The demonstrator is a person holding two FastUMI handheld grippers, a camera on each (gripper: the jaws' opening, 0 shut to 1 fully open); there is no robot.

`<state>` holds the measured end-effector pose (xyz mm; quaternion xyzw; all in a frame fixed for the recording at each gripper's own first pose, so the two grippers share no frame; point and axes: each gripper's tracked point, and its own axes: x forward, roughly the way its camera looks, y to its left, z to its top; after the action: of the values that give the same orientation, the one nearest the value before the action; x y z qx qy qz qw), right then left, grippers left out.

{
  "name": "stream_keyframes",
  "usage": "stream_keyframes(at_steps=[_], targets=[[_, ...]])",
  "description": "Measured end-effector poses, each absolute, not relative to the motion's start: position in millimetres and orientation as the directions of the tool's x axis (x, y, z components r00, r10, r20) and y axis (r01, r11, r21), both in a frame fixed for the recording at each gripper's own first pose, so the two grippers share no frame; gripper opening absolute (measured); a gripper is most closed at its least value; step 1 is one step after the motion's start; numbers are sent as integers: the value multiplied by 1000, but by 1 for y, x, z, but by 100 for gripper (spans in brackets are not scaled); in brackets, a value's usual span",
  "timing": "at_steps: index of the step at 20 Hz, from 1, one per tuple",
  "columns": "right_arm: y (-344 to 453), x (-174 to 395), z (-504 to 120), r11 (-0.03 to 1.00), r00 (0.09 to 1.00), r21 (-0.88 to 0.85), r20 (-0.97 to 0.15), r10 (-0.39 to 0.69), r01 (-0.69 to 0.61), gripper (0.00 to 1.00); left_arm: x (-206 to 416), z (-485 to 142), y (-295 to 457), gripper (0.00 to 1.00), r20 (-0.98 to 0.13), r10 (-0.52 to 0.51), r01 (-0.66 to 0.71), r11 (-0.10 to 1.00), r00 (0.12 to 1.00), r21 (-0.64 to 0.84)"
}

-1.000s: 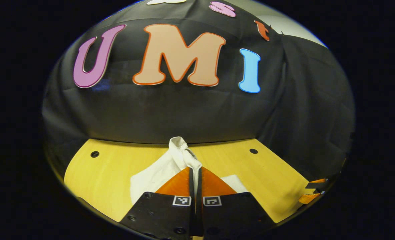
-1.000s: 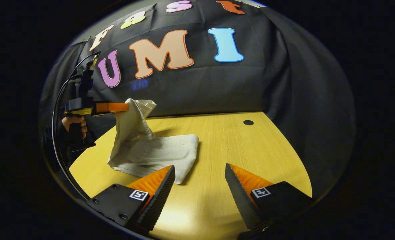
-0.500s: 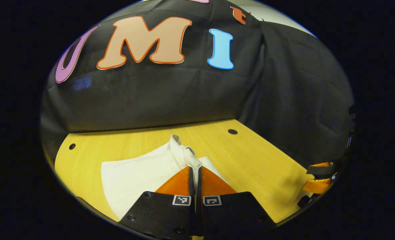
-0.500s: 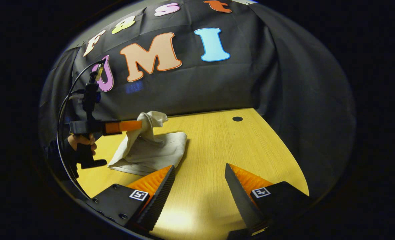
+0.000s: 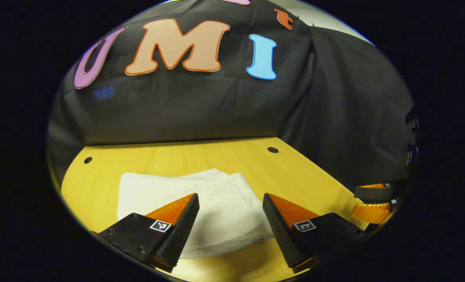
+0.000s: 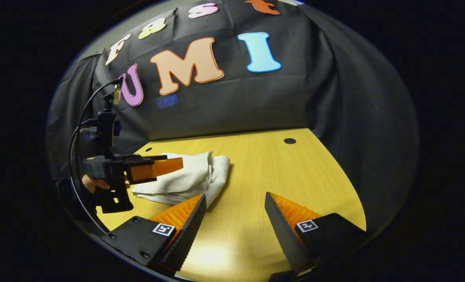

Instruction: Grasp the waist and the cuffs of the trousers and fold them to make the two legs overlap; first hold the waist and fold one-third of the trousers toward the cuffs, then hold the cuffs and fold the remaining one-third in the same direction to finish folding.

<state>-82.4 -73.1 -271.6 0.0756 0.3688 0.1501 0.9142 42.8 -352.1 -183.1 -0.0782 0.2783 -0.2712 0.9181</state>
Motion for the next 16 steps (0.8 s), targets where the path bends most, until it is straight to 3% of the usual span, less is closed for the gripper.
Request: stream_keyframes(at_steps=[9,16], targets=[[7,-32,-209,948,807,252,-510,299,-193,97,66,-121,-211,95,-370,-421,369,906,828,-207],[16,5,-128,973,936,192,-298,185,-131,96,87,-54,-145,95,-199,-265,257,964,944,-67]])
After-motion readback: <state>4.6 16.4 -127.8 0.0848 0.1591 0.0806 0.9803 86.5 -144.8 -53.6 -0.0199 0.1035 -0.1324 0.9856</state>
